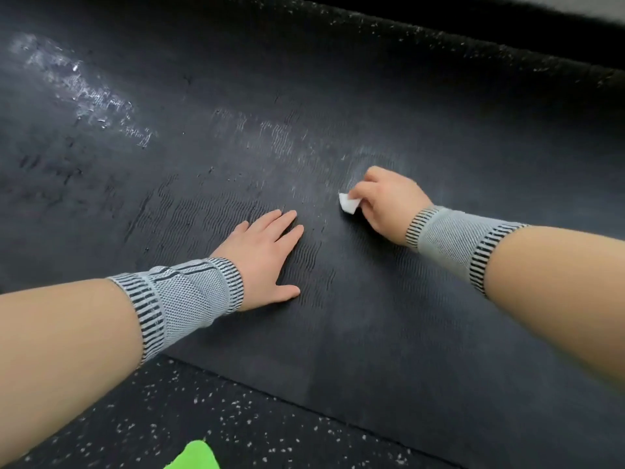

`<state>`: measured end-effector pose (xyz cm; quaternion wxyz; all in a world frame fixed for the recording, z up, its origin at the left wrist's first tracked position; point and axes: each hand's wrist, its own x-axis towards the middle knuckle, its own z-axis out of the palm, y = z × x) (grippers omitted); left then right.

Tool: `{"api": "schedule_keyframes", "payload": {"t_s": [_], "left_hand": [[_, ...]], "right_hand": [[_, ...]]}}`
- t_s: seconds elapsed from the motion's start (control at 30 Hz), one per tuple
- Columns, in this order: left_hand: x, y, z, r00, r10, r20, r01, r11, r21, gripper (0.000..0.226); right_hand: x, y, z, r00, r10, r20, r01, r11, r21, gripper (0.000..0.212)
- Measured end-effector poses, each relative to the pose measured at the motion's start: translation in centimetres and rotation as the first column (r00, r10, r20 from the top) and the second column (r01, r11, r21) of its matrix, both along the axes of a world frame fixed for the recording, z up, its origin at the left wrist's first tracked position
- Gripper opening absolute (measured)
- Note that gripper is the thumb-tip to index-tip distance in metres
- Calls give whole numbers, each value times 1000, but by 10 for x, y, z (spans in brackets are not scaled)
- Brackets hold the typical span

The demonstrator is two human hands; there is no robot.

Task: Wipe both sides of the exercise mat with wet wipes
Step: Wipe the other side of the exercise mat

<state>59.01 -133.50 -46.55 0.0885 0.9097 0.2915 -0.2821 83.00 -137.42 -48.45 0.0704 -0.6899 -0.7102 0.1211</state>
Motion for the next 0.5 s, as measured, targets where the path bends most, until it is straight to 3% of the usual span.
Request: {"api": "schedule_keyframes", "payload": {"t_s": [0.1,0.23,0.4,0.5], "left_hand": [[-2,-1,-2,1000,-13,19,13,1000,7,98],[-3,-2,-3,998,-42,41,41,999,14,96],[-10,-4,-2,997,-63,40,63,998,0,96],[-17,-9,0,996,-82,24,82,997,-7,98]], "right_hand": [[-3,5,0,993,-113,26,113,994,-12,30],[-41,-35,-1,999,36,-3,-36,999,-20,23],[-73,-84,4,943,288,-166,-304,949,-84,18],[-59,-64,4,971,229,-68,-234,969,-84,17]]}}
